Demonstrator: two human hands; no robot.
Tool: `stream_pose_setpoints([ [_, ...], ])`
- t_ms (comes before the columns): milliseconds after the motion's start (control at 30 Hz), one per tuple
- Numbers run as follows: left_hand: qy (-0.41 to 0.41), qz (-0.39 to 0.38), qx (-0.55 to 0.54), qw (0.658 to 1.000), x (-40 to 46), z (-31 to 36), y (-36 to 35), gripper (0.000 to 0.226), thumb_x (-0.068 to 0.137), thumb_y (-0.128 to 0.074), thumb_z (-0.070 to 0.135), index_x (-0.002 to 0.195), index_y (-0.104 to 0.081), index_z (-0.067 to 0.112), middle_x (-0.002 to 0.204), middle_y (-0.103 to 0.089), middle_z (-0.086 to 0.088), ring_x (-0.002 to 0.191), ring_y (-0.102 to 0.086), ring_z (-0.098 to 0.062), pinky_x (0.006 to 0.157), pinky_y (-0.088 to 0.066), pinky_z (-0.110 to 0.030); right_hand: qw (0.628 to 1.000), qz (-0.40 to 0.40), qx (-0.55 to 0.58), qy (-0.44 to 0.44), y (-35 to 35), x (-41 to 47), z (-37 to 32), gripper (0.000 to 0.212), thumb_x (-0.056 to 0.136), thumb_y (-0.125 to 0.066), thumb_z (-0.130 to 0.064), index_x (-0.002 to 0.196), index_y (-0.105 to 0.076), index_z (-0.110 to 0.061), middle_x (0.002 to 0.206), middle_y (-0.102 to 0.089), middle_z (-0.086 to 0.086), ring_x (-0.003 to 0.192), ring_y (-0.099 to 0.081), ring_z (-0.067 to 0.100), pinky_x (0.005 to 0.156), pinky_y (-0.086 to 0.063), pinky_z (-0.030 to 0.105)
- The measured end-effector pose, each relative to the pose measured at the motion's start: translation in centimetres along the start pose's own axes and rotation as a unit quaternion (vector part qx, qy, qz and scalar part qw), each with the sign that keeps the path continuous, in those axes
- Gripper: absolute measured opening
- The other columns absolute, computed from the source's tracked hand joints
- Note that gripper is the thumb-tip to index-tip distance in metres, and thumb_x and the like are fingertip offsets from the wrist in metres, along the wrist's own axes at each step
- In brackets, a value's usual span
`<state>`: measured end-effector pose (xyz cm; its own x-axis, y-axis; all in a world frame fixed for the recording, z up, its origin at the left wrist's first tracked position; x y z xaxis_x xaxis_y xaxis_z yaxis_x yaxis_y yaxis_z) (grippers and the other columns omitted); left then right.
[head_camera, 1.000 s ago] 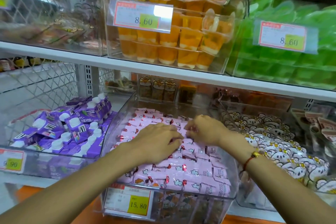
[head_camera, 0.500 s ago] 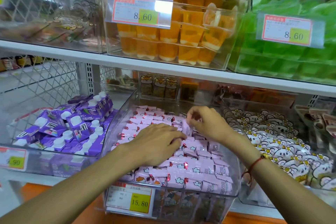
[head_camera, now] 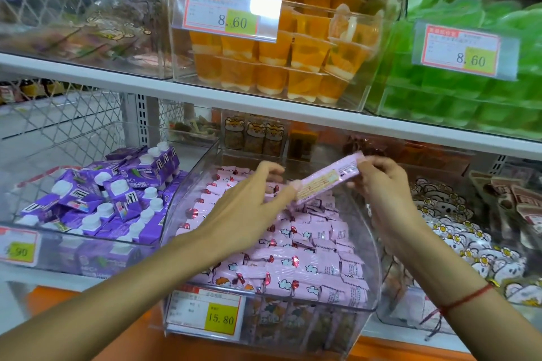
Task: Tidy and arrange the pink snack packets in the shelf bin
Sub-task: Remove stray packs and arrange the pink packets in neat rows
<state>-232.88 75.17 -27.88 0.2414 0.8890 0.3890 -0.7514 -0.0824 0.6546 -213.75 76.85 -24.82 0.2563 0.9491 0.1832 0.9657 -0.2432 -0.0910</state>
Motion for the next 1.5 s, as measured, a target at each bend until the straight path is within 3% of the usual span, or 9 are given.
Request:
stream_pose_setpoints([
  [233, -0.005, -0.011, -0.114, 0.993, -1.6, 0.0, 0.3, 0.027, 0.093, -0.056, 0.032, 0.118, -0.055, 0.043, 0.112, -0.058, 0.02, 0.087, -0.063, -0.007, 0.072, -0.054, -0.035, 0.992, -0.123, 0.009, -0.035, -1.9, -1.0, -0.1, 0.021, 0.097, -0.048, -0.009, 0.109, -0.059, 0.005, 0.054, -0.063, -0.005, 0.055, -0.059, 0.002, 0.063, -0.052, 0.012],
  [433, 0.029, 0.035, -0.255, 0.966, -1.2, -0.5, 1.4, 0.027, 0.093, -0.056, 0.019, 0.099, -0.065, 0.043, 0.089, -0.072, 0.018, 0.07, -0.065, -0.007, 0.062, -0.054, -0.022, 0.978, -0.086, -0.177, 0.069, -1.7, -1.4, -0.9, 0.026, 0.094, -0.053, -0.016, 0.12, -0.053, -0.012, 0.116, -0.063, 0.007, 0.099, -0.061, 0.012, 0.089, -0.051, 0.026],
  [567, 0.112, 0.071, -0.319, 0.938, -1.2, -1.0, 1.4, 0.023, 0.093, -0.057, 0.026, 0.083, -0.075, 0.037, 0.074, -0.07, 0.008, 0.065, -0.061, -0.01, 0.055, -0.052, -0.019, 0.782, -0.178, -0.461, 0.38, -3.4, -3.7, -1.5, 0.066, 0.077, -0.067, -0.013, 0.136, -0.042, -0.028, 0.142, -0.039, -0.003, 0.132, -0.03, 0.015, 0.11, -0.026, 0.034],
  [667, 0.12, 0.043, -0.31, 0.942, -1.2, -0.4, 0.9, 0.024, 0.093, -0.054, 0.038, 0.088, -0.075, 0.027, 0.079, -0.069, 0.0, 0.067, -0.063, -0.013, 0.053, -0.051, -0.021, 0.691, -0.183, -0.529, 0.458, -4.4, -4.5, -0.7, 0.049, 0.077, -0.072, -0.021, 0.124, -0.056, -0.027, 0.132, -0.051, -0.004, 0.124, -0.04, 0.019, 0.1, -0.037, 0.038],
  [833, 0.079, 0.071, -0.184, 0.977, -1.2, -0.5, 1.3, 0.038, 0.098, -0.038, 0.043, 0.098, -0.07, 0.023, 0.074, -0.069, 0.019, 0.066, -0.064, -0.003, 0.068, -0.054, -0.032, 0.876, -0.158, -0.354, 0.286, -3.0, -2.6, -1.0, 0.024, 0.073, -0.077, -0.036, 0.094, -0.072, -0.024, 0.095, -0.063, -0.007, 0.086, -0.058, 0.01, 0.072, -0.047, 0.022],
  [967, -0.03, -0.01, 0.168, 0.985, -1.3, -1.6, 0.6, 0.033, 0.099, -0.038, 0.04, 0.128, -0.054, 0.034, 0.129, -0.055, 0.016, 0.11, -0.054, -0.007, 0.088, -0.044, -0.028, 0.962, -0.182, -0.169, 0.117, -2.1, -1.5, 0.0, 0.021, 0.076, -0.075, -0.029, 0.092, -0.069, -0.017, 0.07, -0.07, -0.004, 0.064, -0.062, 0.005, 0.058, -0.047, 0.011],
  [1167, -0.049, -0.138, 0.289, 0.946, -1.2, -3.2, -1.0, 0.048, 0.101, -0.022, 0.046, 0.145, -0.033, 0.032, 0.149, -0.037, 0.011, 0.135, -0.031, -0.012, 0.105, -0.026, -0.027, 0.972, -0.141, -0.162, 0.094, -1.8, -0.5, 0.7, 0.047, 0.085, -0.069, -0.023, 0.117, -0.035, -0.017, 0.083, -0.069, -0.003, 0.071, -0.068, 0.01, 0.061, -0.053, 0.018],
  [1400, -0.047, -0.127, 0.28, 0.95, -1.3, -3.0, -0.9, 0.046, 0.102, -0.024, 0.042, 0.145, -0.033, 0.032, 0.148, -0.038, 0.011, 0.134, -0.029, -0.012, 0.106, -0.024, -0.027, 0.917, -0.086, -0.356, 0.157, -2.7, 1.6, 0.8, 0.038, 0.086, -0.069, -0.022, 0.11, -0.041, -0.019, 0.112, -0.066, 0.002, 0.074, -0.067, 0.014, 0.075, -0.056, 0.042],
  [1500, -0.045, -0.125, 0.27, 0.954, -1.3, -3.1, -1.1, 0.045, 0.101, -0.024, 0.043, 0.145, -0.033, 0.033, 0.148, -0.038, 0.012, 0.135, -0.028, -0.01, 0.108, -0.022, -0.028, 0.867, -0.126, -0.442, 0.19, -3.6, 1.9, 1.3, 0.037, 0.083, -0.071, -0.028, 0.106, -0.043, -0.022, 0.089, -0.07, 0.002, 0.074, -0.067, 0.02, 0.073, -0.055, 0.043],
])
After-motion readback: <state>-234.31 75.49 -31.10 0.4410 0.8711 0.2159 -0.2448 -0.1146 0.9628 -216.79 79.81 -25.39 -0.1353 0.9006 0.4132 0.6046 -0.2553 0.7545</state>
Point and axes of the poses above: each hand's wrist, its own x-axis towards the middle knuckle, its own y-axis out of the back of the hand, z = x × y, the point moved 4 cm from there along x, towards the middle knuckle
